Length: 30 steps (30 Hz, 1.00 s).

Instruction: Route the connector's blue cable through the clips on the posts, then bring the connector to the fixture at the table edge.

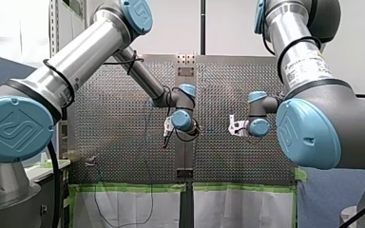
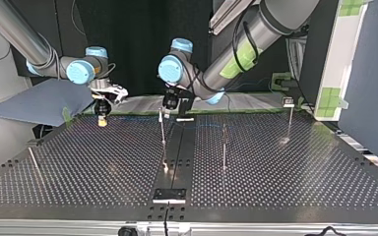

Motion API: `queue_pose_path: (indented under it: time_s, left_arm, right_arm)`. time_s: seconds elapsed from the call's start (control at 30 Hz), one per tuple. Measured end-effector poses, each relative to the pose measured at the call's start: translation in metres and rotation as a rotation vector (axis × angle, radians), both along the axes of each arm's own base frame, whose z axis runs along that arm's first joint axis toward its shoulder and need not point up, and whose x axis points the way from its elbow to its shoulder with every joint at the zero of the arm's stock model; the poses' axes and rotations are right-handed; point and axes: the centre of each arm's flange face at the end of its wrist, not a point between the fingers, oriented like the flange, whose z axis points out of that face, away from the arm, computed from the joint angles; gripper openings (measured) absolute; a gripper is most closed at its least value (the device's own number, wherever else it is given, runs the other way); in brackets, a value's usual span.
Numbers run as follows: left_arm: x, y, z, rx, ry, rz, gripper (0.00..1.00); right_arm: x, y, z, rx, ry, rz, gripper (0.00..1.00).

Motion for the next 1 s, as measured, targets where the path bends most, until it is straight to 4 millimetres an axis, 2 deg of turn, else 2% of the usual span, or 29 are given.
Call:
queue_pose_path:
  time_s: [0.4, 0.83, 1.0]
  left_arm:
    - [-0.017, -0.003, -0.008, 0.019, 0.021, -0.014, 0.98]
    - [-0.024, -0.006, -0.008, 0.025, 0.019, -0.001, 0.98]
    - [-0.026, -0.007, -0.001, 0.023, 0.009, 0.012, 0.98]
  right_arm:
    - [0.0, 0.0, -0.001, 0.003, 0.0, 0.004, 0.0]
    - [0.001, 0.001, -0.003, 0.008, -0.002, 0.009, 0.0]
    - [0.001, 0.001, -0.003, 0.008, -0.002, 0.01, 0.0]
